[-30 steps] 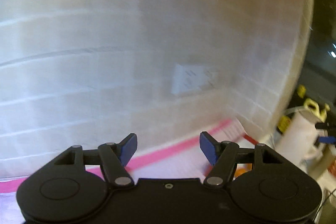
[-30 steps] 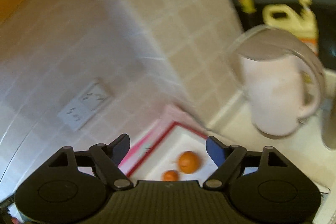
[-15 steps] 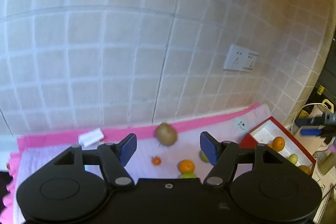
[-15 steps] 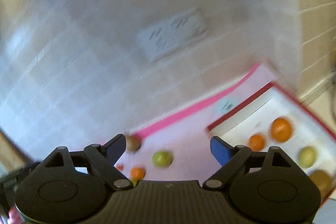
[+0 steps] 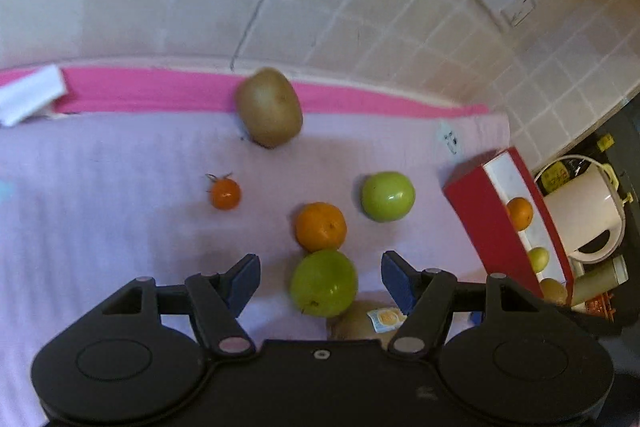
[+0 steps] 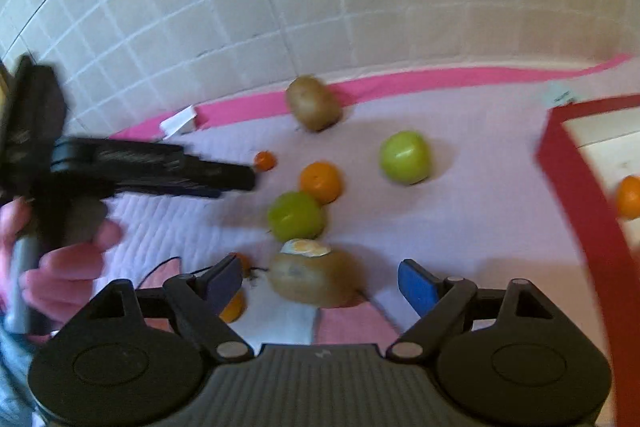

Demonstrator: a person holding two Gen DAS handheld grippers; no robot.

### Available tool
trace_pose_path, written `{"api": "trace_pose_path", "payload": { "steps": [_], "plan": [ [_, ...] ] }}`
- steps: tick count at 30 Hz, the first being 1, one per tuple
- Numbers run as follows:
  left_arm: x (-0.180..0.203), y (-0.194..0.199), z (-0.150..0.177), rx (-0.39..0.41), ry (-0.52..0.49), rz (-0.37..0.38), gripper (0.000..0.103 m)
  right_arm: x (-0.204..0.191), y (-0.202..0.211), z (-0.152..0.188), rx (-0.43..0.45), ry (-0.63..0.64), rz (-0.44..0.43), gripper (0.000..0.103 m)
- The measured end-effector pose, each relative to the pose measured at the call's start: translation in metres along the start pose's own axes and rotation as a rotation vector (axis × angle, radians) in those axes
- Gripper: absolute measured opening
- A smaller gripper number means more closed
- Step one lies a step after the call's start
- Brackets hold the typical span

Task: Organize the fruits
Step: 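Lift both tools out of the box back toward the mat, then grasp a kiwi with the left tool while the right tool grasps a large kiwi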

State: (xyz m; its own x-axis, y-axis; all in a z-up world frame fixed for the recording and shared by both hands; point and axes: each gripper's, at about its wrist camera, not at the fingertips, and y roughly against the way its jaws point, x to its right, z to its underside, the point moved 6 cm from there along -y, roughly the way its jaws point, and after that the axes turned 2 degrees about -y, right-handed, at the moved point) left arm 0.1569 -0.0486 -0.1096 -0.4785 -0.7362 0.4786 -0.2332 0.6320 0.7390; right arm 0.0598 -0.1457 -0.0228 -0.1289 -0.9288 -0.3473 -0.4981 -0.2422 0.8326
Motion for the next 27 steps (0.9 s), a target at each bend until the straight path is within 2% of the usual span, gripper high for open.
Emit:
{"api": "trace_pose_path", "payload": {
  "steps": [4, 7, 10, 13, 17, 22, 27],
  "plan": [
    [-0.001, -0.020, -0.003, -0.046, -0.006, 0.009, 0.080, -0.002, -0.018, 0.007, -0.017, 0.000, 0.028, 0.087],
    [-0.002, -0.024, -0.004, -0.051, -0.018, 0.008, 0.080, 0.000, -0.028, 0.009, -0.024, 0.033, 0.072, 0.087],
    [-0.005, -0.022, -0.014, -0.025, -0.028, -0.018, 0.080, 0.004, -0.030, 0.009, -0.031, 0.031, 0.067, 0.087],
    [-0.011, -0.015, -0.038, 0.040, -0.004, -0.032, 0.080, 0.004, -0.035, 0.009, -0.042, 0.025, 0.061, 0.087],
    [-0.018, -0.022, -0.071, 0.116, 0.031, -0.110, 0.080, 0.006, -0.045, 0.015, -0.062, 0.023, 0.070, 0.087],
    [-0.032, -0.055, -0.090, 0.097, 0.108, -0.155, 0.080, 0.009, -0.053, 0.016, -0.064, 0.017, 0.074, 0.086],
    [-0.035, -0.075, -0.094, 0.079, 0.106, -0.177, 0.080, 0.010, -0.060, 0.015, -0.067, 0.014, 0.067, 0.080]
  ]
}}
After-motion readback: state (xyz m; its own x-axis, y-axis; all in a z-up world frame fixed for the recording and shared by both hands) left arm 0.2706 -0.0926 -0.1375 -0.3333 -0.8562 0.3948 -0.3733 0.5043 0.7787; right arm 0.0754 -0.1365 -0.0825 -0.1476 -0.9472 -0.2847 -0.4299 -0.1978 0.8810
